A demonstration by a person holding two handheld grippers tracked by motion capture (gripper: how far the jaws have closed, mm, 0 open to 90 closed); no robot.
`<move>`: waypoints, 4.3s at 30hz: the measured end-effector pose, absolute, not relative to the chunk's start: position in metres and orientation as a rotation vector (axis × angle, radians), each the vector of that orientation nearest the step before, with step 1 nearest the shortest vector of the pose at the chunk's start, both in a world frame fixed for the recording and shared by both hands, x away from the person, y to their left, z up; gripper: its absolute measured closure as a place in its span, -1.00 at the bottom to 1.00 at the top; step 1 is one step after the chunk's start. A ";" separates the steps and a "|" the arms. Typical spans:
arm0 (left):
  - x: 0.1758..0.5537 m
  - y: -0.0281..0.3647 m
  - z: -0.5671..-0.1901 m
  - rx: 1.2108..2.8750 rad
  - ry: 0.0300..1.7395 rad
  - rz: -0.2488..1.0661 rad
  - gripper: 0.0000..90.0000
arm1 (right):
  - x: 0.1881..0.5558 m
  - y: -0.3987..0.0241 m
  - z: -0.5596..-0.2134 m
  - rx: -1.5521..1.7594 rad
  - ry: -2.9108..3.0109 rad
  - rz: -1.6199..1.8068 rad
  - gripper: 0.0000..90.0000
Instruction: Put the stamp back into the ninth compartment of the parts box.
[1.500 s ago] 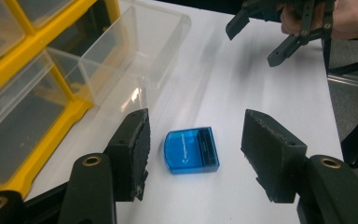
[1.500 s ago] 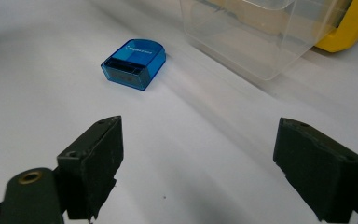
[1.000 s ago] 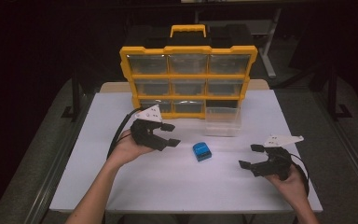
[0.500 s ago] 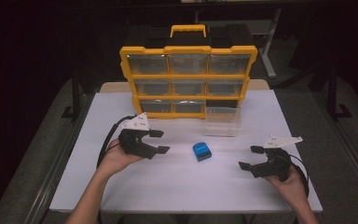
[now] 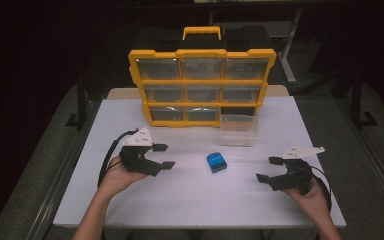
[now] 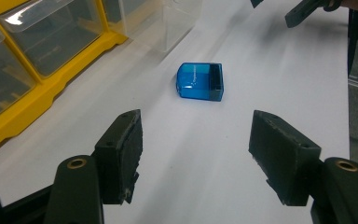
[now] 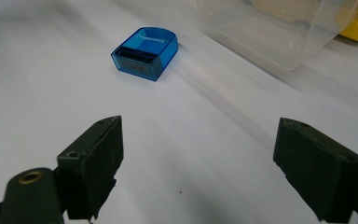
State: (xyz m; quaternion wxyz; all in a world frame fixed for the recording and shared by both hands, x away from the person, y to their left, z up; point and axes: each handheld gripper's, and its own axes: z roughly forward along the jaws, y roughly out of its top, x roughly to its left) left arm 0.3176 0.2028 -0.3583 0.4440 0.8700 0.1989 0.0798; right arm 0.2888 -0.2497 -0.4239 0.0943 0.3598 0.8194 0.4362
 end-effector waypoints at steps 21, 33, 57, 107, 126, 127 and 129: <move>0.301 0.226 -0.374 2.134 0.572 0.243 -0.35 | 0.289 -0.248 -0.426 1.074 2.444 1.282 -0.67; 0.293 0.231 -0.390 2.146 0.600 0.245 -0.39 | 0.289 -0.247 -0.427 1.073 2.451 1.275 -0.67; 0.282 0.244 -0.399 2.120 0.631 0.297 -0.46 | 0.290 -0.236 -0.425 1.057 2.477 1.270 -0.67; 0.276 0.261 -0.398 2.086 0.635 0.333 -0.52 | 0.316 -0.169 -0.396 0.978 2.623 1.217 -0.68; 0.275 0.261 -0.398 2.075 0.640 0.329 -0.52 | 0.323 -0.135 -0.403 0.966 2.694 1.182 -0.68; 0.275 0.262 -0.398 2.075 0.639 0.329 -0.52 | 0.324 -0.133 -0.404 0.963 2.699 1.167 -0.68; 0.275 0.262 -0.398 2.072 0.638 0.329 -0.52 | 0.326 -0.130 -0.407 0.958 2.703 1.150 -0.68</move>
